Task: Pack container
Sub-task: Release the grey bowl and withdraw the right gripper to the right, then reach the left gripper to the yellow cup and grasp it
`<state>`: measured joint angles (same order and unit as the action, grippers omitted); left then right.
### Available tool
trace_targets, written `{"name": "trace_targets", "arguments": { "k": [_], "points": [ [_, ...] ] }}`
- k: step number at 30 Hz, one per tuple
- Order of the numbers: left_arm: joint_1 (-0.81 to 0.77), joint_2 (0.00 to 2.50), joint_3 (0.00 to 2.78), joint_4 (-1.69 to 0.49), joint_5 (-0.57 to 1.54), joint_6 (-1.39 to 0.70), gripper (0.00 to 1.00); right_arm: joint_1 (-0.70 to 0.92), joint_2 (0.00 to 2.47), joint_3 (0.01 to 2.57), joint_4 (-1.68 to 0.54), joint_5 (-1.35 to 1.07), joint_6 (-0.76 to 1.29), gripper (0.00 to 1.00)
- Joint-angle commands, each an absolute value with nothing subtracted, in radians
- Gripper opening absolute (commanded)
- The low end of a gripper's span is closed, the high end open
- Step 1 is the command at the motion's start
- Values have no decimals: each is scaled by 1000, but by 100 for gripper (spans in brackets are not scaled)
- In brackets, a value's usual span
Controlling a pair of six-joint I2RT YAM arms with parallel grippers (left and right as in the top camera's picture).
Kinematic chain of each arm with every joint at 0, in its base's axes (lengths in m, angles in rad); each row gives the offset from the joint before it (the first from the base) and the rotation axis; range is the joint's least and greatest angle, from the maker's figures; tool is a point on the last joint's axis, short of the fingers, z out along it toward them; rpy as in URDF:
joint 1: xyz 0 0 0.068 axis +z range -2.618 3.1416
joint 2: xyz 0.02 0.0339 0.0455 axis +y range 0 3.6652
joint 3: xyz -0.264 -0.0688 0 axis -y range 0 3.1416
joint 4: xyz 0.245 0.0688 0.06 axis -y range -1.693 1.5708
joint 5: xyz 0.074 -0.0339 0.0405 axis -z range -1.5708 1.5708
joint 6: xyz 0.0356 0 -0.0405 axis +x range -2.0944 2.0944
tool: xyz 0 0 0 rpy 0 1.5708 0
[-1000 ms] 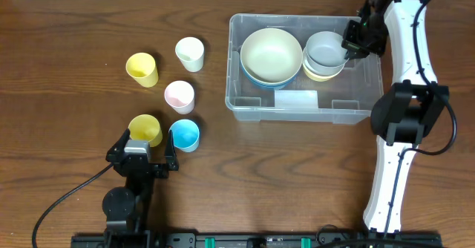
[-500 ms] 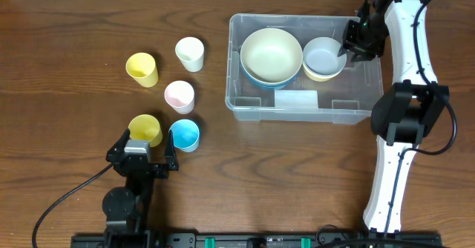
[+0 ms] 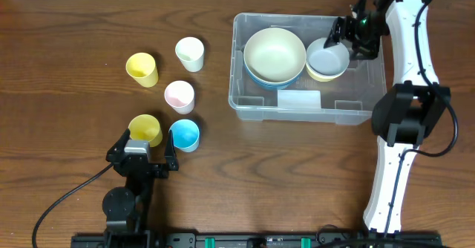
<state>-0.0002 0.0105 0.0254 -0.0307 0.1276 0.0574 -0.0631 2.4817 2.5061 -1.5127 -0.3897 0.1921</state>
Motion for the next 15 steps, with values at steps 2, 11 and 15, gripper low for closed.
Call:
{"name": "trace_targets", "arguments": {
  "k": [2, 11, 15],
  "points": [
    [6, 5, 4, -59, 139, 71, 98, -72, 2345, 2520, -1497, -474, 157, 86],
    [6, 5, 4, -59, 139, 71, 98, -97, 2069, 2520, -1454, -35, 360, 99],
    [6, 5, 4, -59, 139, 71, 98, -157, 2009, 2520, -1488, 204, 496, 99]
  ]
}}
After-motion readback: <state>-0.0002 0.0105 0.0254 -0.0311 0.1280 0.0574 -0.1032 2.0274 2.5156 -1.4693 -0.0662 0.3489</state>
